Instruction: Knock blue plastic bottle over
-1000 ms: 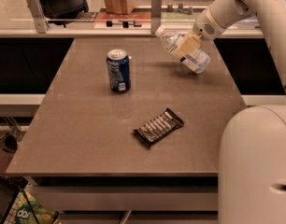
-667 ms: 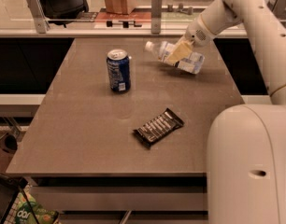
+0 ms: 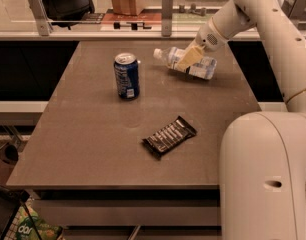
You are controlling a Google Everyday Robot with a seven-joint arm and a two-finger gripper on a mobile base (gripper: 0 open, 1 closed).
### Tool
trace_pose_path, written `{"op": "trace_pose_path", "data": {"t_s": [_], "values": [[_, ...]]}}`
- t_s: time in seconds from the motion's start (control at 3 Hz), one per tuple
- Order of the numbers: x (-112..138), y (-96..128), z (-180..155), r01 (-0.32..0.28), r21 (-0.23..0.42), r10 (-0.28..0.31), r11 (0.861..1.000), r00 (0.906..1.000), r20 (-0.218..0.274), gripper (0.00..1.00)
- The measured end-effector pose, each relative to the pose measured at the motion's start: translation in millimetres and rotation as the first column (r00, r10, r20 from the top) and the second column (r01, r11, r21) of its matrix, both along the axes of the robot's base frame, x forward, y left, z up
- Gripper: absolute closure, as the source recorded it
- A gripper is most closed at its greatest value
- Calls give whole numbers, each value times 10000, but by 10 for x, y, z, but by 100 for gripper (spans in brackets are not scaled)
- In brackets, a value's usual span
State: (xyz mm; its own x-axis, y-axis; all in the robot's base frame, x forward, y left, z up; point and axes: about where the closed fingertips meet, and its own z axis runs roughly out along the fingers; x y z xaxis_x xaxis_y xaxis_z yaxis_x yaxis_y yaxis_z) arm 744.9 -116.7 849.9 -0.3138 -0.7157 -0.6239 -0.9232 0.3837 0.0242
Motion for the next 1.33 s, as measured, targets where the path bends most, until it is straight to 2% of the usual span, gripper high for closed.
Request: {"op": "trace_pose_path", "data": {"t_s": [0.67,1.0,1.33], "values": [[31,56,-61,-35,29,35,10000,10000,-41,12],[44,81,-90,-51,41,51,10000,10000,-62,0],[44,81,-90,-51,41,51,10000,10000,-62,0]]}}
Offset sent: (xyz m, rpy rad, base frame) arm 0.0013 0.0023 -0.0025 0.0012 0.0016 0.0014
